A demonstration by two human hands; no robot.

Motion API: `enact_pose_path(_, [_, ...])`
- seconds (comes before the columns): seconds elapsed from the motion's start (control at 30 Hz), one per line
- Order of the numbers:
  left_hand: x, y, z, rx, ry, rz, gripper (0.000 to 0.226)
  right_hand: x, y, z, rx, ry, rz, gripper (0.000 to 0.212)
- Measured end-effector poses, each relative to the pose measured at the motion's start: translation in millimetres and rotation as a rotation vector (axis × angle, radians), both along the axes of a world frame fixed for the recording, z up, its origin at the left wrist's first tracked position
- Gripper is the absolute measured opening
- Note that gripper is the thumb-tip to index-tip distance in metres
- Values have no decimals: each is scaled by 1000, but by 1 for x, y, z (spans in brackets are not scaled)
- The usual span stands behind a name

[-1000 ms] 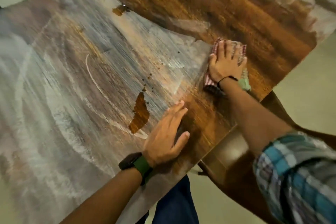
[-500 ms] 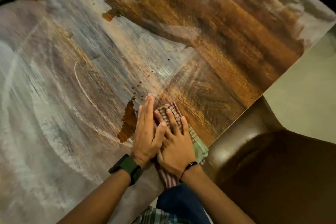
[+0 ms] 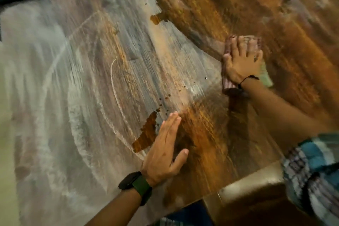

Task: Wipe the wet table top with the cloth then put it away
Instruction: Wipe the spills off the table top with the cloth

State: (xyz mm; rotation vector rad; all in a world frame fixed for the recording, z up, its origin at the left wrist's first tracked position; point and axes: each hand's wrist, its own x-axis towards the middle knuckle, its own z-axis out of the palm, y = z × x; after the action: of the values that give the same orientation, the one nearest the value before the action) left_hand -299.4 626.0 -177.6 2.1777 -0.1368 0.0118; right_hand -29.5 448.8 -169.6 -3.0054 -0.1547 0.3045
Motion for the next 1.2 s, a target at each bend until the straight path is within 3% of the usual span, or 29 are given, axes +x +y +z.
enact_pose_path(0.2, [9, -6, 1, 17, 5, 144, 71, -210, 42, -10, 47, -9, 612, 63])
enact_pose_path(0.33, [26, -13, 5, 123, -6, 141, 73, -245, 29, -12, 92, -39, 766, 57])
enact_pose_path(0.47, [37, -18, 3, 197, -9, 149, 73, -190, 32, -11, 63, -9, 707, 62])
enact_pose_path(0.67, [54, -26, 0, 202, 3, 113, 73, -11, 56, -8, 91, -54, 176, 58])
enact_pose_path(0.77, [55, -23, 1, 152, -7, 99, 72, 36, 65, -7, 32, -35, 78, 61])
enact_pose_path(0.87, [64, -25, 4, -1, 9, 203, 68, -18, 67, -6, 32, -61, 192, 64])
enact_pose_path(0.97, [84, -40, 18, 98, 26, 451, 70, -157, 59, 0, 66, -8, 361, 65])
enact_pose_path(1.07, [89, -16, 28, -139, 37, 237, 67, -254, 48, 2, 52, 2, 459, 58])
enact_pose_path(1.2, [101, -4, 25, -56, -20, 136, 67, -235, 47, -3, 1, 27, 482, 55])
